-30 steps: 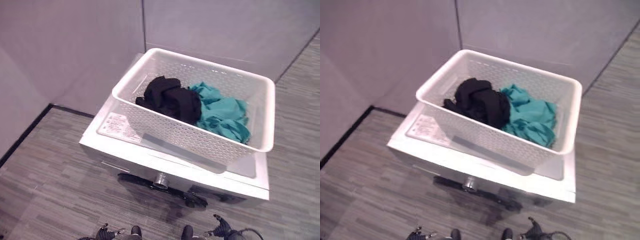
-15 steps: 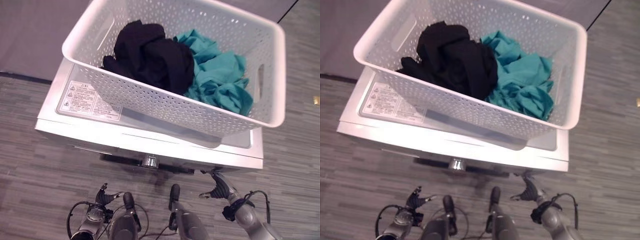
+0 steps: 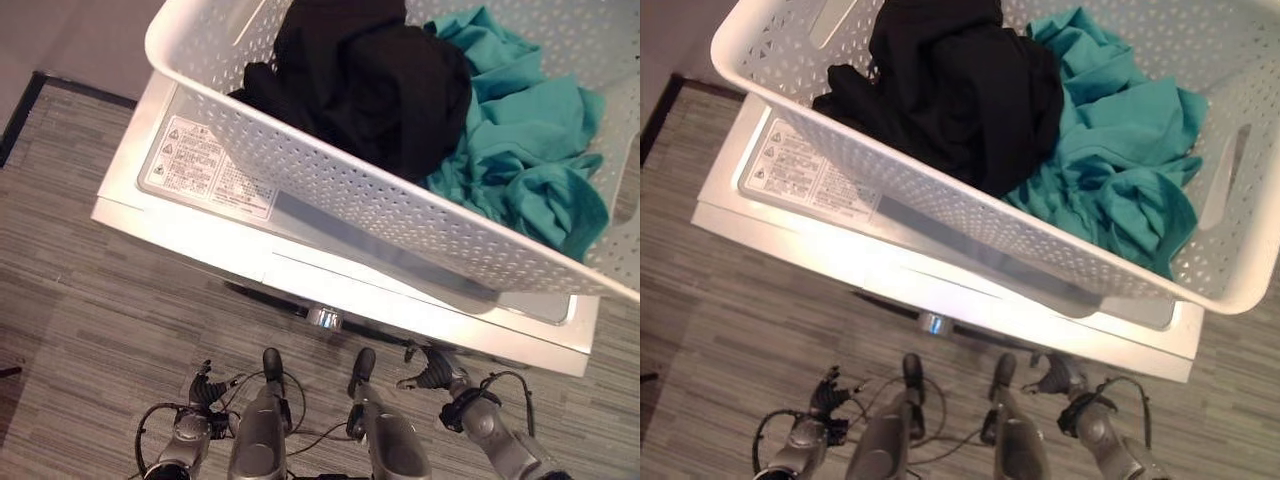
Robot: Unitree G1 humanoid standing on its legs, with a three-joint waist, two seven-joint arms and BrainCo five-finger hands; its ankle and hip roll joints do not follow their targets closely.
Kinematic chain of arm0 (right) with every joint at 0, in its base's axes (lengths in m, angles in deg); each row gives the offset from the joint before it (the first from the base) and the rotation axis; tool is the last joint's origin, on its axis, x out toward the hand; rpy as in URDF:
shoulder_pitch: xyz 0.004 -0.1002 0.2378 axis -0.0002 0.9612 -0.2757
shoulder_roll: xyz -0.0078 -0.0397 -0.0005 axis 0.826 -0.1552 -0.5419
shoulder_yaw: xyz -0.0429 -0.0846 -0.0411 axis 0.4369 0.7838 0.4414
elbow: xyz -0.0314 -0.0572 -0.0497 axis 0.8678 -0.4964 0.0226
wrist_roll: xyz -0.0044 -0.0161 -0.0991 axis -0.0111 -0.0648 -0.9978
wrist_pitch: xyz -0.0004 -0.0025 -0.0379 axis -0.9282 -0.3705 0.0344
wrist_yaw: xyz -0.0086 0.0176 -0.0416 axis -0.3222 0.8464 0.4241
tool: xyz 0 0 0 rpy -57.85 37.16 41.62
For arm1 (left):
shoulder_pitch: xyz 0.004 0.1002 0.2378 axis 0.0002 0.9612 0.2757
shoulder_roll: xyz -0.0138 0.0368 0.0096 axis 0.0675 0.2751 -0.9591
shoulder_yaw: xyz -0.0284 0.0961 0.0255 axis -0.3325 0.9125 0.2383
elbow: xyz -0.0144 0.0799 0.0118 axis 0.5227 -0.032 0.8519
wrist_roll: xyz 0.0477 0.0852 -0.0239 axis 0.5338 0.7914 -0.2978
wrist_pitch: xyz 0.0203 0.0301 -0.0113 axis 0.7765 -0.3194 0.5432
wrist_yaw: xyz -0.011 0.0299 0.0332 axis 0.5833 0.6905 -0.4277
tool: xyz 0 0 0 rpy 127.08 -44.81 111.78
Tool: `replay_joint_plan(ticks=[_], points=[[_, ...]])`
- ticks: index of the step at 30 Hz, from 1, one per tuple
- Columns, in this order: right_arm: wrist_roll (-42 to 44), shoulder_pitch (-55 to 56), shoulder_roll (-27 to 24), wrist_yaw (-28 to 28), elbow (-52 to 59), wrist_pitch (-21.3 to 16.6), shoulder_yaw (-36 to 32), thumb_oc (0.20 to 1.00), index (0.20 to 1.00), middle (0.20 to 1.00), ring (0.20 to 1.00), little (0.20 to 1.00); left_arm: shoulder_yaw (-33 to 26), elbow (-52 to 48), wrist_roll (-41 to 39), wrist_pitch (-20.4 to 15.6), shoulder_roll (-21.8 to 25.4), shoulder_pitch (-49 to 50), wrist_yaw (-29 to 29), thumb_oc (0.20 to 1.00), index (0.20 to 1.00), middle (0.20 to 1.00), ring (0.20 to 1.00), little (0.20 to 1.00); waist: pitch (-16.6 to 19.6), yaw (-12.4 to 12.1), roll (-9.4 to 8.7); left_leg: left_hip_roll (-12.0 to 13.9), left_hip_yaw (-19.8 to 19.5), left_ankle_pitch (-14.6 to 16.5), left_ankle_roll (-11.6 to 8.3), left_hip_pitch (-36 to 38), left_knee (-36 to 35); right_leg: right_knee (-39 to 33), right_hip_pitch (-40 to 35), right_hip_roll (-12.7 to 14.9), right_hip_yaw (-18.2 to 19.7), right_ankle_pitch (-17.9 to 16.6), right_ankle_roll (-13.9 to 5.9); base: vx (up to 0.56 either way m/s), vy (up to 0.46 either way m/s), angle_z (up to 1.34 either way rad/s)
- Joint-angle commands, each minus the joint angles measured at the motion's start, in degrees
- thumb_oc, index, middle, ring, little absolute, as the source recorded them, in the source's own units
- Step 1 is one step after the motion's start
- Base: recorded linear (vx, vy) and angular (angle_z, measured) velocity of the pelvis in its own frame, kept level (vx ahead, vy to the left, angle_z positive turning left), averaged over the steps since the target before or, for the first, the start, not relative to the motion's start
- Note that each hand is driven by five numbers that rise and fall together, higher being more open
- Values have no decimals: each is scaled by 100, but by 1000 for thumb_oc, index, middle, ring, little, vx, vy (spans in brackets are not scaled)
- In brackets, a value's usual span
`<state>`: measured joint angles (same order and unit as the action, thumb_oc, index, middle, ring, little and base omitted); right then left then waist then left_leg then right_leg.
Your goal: Grab the laundry basket,head to the washer,open it,put in the laundry and shut it.
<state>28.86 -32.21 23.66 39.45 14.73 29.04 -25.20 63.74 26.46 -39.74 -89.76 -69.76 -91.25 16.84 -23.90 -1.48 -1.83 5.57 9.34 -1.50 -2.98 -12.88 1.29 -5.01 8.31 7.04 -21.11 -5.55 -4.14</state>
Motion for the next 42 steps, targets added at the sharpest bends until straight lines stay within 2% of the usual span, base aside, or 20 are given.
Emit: replay_joint_plan(ticks=[1,4,6,7,8,11,12,14,16,17,18,21,22,23,25,29,30,33,37,42], points=[[23,-1343,452,-230,-38,-275,585,1000,1000,1000,1000,1000,153,129,-119,-153,-182,-130,169,1000,1000,1000,1000,1000,121,-352,143,-206,-89,273,189,-312,240,401,153,213,223,613,-61,-24,-68,27],[213,-1832,896,-268,-549,-318,1133,1000,1000,1000,1000,1000,364,202,-63,-128,-253,-282,228,1000,1000,1000,1000,1000,94,-456,248,-218,-251,211,153,-366,292,445,112,180,146,739,24,-18,-107,26],[456,-2020,1207,-291,-1003,-378,1447,1000,1000,1000,1000,1000,706,261,36,-50,-313,-439,212,1000,1000,1000,1000,1000,138,-468,343,-288,-626,121,148,-388,319,654,37,-4,391,1080,162,-37,-137,39],[457,-2033,1213,-301,-1019,-388,1444,1000,1000,1000,1000,1000,708,257,37,-50,-310,-447,213,1000,1000,1000,1000,1000,123,-452,348,-303,-607,3,188,-462,327,668,99,19,317,997,190,-70,-72,51],[556,-2066,1276,-293,-1096,-401,1482,1000,1000,1000,1000,1000,867,137,84,-37,-295,-442,191,1000,1000,1000,1000,1000,148,-397,406,-368,-792,-47,222,-458,333,861,104,-172,698,1174,250,-67,-24,58],[557,-2067,1279,-295,-1100,-404,1483,1000,1000,1000,1000,1000,867,134,84,-35,-294,-439,191,1000,1000,1000,1000,1000,152,-391,405,-370,-798,-48,221,-463,334,878,114,-168,693,1186,251,-33,-107,76],[1012,-2212,1512,-320,-1444,-461,1701,1000,1000,1000,1000,1000,1117,-21,52,-47,-334,-422,200,1000,1000,1000,1000,1000,214,-513,539,-508,-1358,-528,34,-622,238,1019,-83,-675,927,1616,598,-137,-339,52],[1127,-2191,1503,-346,-1476,-491,1673,1000,1000,1000,1000,1000,1116,-108,7,-54,-356,-446,207,1000,1000,1000,1000,1000,203,-489,554,-501,-1318,-584,-21,-632,201,982,-126,-701,810,1623,621,-122,-213,114],[1285,-2227,1447,-401,-1571,-460,1615,1000,1000,1000,1000,1000,1152,-138,-26,-56,-429,-528,195,1000,1000,1000,1000,1000,104,-398,529,-424,-827,-434,4,-736,581,961,-137,-580,583,1551,656,-183,-61,175],[1355,-2143,1316,-395,-1553,-435,1517,1000,1000,1000,1000,1000,1148,-213,25,-43,-441,-524,115,1000,1000,1000,1000,1000,124,-208,334,53,7,327,82,-577,1421,957,-157,-283,374,1488,605,-190,-65,121],[1376,-2109,1266,-376,-1545,-424,1490,1000,1000,1000,1000,1000,1148,-316,40,-68,-416,-491,71,1000,1000,1000,1000,1000,141,-174,267,196,22,538,114,-505,1720,935,-150,-186,316,1424,600,-135,-37,116],[1484,-1940,1131,-275,-1507,-475,1400,1000,1000,1000,1000,1000,1065,-354,7,-109,-411,-330,43,1000,1000,1000,1000,1000,233,-201,183,436,-783,828,107,-269,2836,861,-210,-103,318,1270,571,-10,64,80],[1514,-1843,1105,-219,-1498,-486,1376,1000,1000,1000,1000,1000,1062,-384,35,-111,-397,-239,36,1000,1000,1000,1000,1000,290,-197,206,532,-948,904,103,-41,2936,876,-258,-114,326,1253,550,83,194,55],[1512,-1756,1072,-149,-1504,-490,1334,1000,1000,1000,1000,1000,1050,-341,62,-102,-410,-151,10,1000,1000,1000,1000,1000,399,-169,265,576,-1011,939,63,413,2503,915,-291,-130,337,1249,490,96,364,24],[1559,-1470,1081,-66,-1520,-458,1089,1000,1000,1000,1000,1000,1120,-127,289,29,-471,-70,-99,1000,1000,1000,1000,1000,723,-23,382,537,-706,1216,-74,1144,1228,1000,-205,48,279,1085,281,-10,483,1],[1390,-1268,1029,-62,-1357,-368,802,1000,1000,1000,1000,1000,1097,-328,372,22,-327,62,-245,1000,1000,1000,1000,1000,761,-33,379,104,-486,1704,223,1375,1052,1183,-31,483,374,644,-54,-128,410,12],[1388,-1264,1029,-61,-1352,-365,799,1000,1000,1000,1000,1000,1099,-330,370,23,-324,64,-246,1000,1000,1000,1000,1000,761,-41,376,99,-479,1710,230,1374,1059,1187,-26,489,382,640,-60,-169,284,-31],[1161,-453,923,-163,-1048,-168,22,1000,1000,1000,1000,1000,881,-457,312,58,-256,187,-278,1000,1000,1000,1000,1000,779,135,238,-432,-241,1736,571,1460,839,1056,205,891,603,78,-326,-177,394,-41],[1040,24,806,-353,-870,-158,-703,1000,1000,1000,1000,1000,753,-751,311,9,-159,369,-377,1000,1000,1000,1000,1000,844,279,249,-699,-146,1687,751,1562,571,832,279,1104,694,-225,-500,-95,241,-40],[1182,7,796,-705,-1024,-101,-1296,1000,1000,1000,1000,1000,582,-844,132,29,-73,534,-445,1000,1000,1000,1000,1000,821,218,400,-670,-61,1738,831,1607,547,1083,146,1114,445,113,-524,-31,69,-23]])
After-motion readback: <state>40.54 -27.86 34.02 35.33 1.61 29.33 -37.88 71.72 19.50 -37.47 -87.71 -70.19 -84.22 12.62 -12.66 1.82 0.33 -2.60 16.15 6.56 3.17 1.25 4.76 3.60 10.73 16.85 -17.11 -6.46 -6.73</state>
